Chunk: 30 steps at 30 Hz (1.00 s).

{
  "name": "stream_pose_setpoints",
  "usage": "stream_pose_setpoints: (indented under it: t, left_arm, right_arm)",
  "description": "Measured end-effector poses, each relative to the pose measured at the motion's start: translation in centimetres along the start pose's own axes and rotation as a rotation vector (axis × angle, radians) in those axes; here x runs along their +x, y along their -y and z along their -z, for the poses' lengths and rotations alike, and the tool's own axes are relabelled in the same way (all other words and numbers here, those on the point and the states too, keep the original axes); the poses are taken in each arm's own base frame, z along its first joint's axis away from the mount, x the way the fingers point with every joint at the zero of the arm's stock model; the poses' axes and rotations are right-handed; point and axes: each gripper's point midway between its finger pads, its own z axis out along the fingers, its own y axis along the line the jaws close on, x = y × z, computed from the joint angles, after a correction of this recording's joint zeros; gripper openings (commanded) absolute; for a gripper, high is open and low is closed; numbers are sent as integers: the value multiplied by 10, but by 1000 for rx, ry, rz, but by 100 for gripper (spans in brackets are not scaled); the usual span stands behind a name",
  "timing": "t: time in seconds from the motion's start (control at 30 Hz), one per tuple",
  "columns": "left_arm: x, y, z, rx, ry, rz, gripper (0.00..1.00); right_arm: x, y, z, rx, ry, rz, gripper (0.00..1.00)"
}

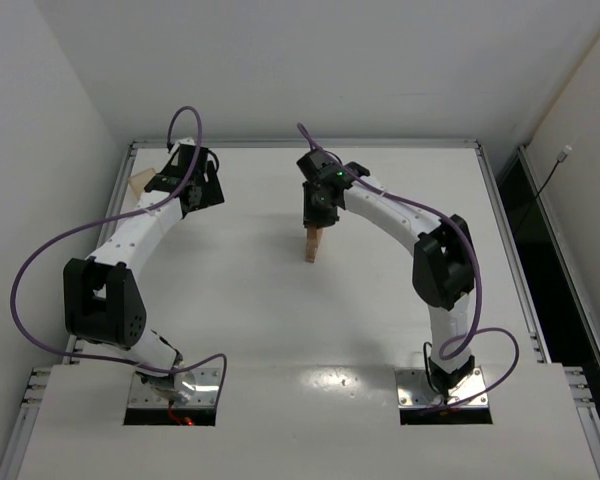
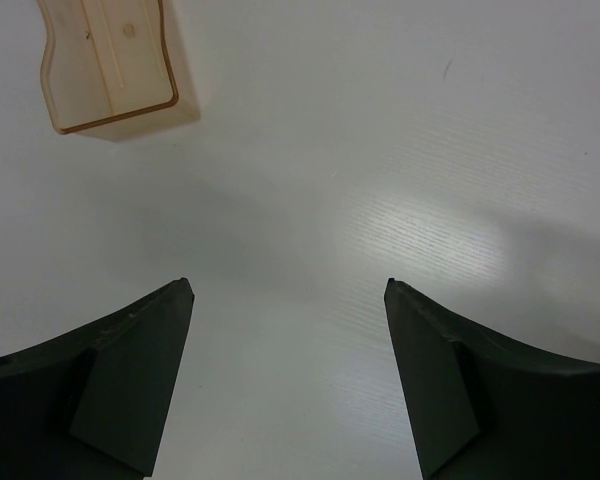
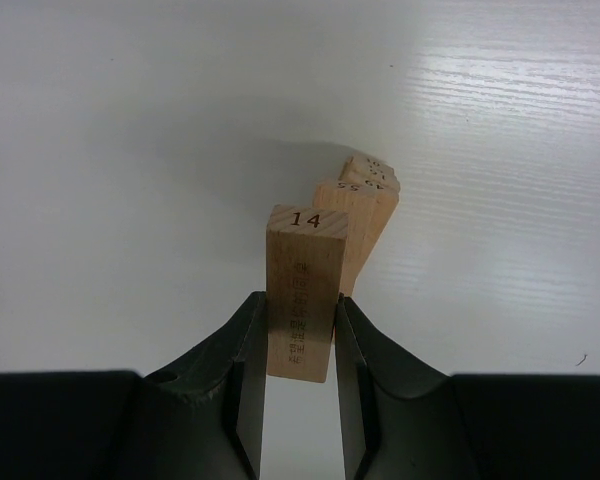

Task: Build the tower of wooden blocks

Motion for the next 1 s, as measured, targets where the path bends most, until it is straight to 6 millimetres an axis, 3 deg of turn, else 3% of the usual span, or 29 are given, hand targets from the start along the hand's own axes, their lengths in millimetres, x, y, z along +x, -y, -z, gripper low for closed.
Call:
stream_pose_setpoints:
  t: [0.27,0.37,0.43,0.53,0.87,1.0]
  left_arm:
    - [3,0,-4,-4,-11,-5,74]
    - [5,1,-6,-2,-19,-7,74]
    - [5,1,-6,-2,-19,-7,74]
    - [5,1,-6,-2,-18,-7,74]
    - [6,2,-6,3,-21,-7,74]
    - [6,3,-5,12,-25,-18,84]
  right_arm:
    - [8,3,-5,2,-24,2,8]
    - [9,3,-5,2,-24,2,30]
    - [9,3,-5,2,-25,4,34]
    - [9,3,-5,-1,-25,4,57]
    - [5,2,-5,-11,-10,34,59]
    - [-5,0,7,-13,45,134,69]
